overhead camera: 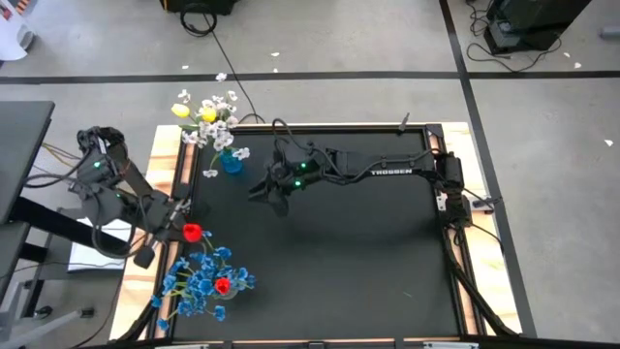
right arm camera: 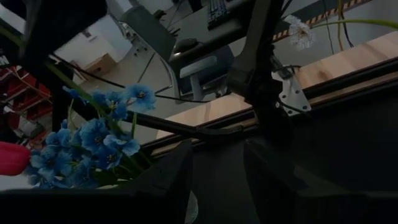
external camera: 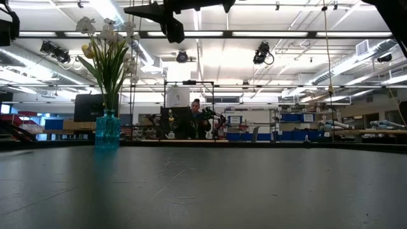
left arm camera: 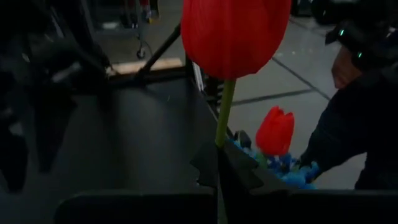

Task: Sort flowers into vase by color
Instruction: Put the red flower into the transparent vase

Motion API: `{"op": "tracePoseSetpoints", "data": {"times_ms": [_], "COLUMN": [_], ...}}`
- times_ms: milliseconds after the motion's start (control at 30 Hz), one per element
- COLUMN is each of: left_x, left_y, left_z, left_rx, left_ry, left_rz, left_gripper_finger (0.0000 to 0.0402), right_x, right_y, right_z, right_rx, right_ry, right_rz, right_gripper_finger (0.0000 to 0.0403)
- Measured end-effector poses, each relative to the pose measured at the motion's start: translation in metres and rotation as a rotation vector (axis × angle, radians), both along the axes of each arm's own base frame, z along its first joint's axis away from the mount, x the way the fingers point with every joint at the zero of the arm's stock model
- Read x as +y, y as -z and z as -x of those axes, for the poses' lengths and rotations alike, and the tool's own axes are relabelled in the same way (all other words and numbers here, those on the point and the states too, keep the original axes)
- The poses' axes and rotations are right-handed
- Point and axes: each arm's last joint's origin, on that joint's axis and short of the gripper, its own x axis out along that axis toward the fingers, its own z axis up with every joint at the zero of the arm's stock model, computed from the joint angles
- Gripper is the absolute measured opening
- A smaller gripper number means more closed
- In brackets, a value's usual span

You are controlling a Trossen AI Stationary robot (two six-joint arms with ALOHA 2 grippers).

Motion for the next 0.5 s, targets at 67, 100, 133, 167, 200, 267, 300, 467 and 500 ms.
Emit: {"op": "tracePoseSetpoints", "data": {"times_ms": [67,100,133,167,200,267,300,467,500], "left_x": [-0.001,-0.001,-0.002,-0.002,-0.002,-0.002,-0.002,-0.002,-0.002], "left_y": [-0.004,-0.006,-0.007,-0.009,-0.009,-0.009,-0.009,-0.009,-0.008], "left_z": [-0.001,-0.001,-0.001,-0.001,-0.001,-0.002,-0.002,-0.001,-0.001], "left_rx": [-0.039,-0.06,-0.079,-0.092,-0.098,-0.1,-0.099,-0.096,-0.087], "left_ry": [0.009,0.014,0.018,0.021,0.023,0.025,0.025,0.025,0.024], "left_rz": [0.001,-0.001,-0.005,-0.006,-0.01,-0.015,-0.016,-0.019,-0.022], "left_gripper_finger": [0.0006,0.0006,0.0006,0.0006,0.0006,0.0006,0.0006,0.0006,0.0006], "right_x": [0.003,0.005,0.006,0.008,0.009,0.012,0.014,0.019,0.02], "right_y": [0.0,0.0,0.0,0.0,0.0,0.0,0.0,0.0,0.0], "right_z": [0.0,0.0,0.0,0.0,0.0,-0.001,-0.001,-0.001,-0.001], "right_rx": [0.0,0.0,0.0,0.0,0.0,0.0,0.0,0.0,0.0], "right_ry": [-0.006,-0.01,-0.013,-0.017,-0.02,-0.026,-0.029,-0.041,-0.043], "right_rz": [0.0,0.0,0.0,0.0,0.0,0.0,0.0,0.0,0.0], "right_gripper_finger": [0.0153,0.0153,0.0153,0.0153,0.0153,0.0153,0.0153,0.0153,0.0153]}}
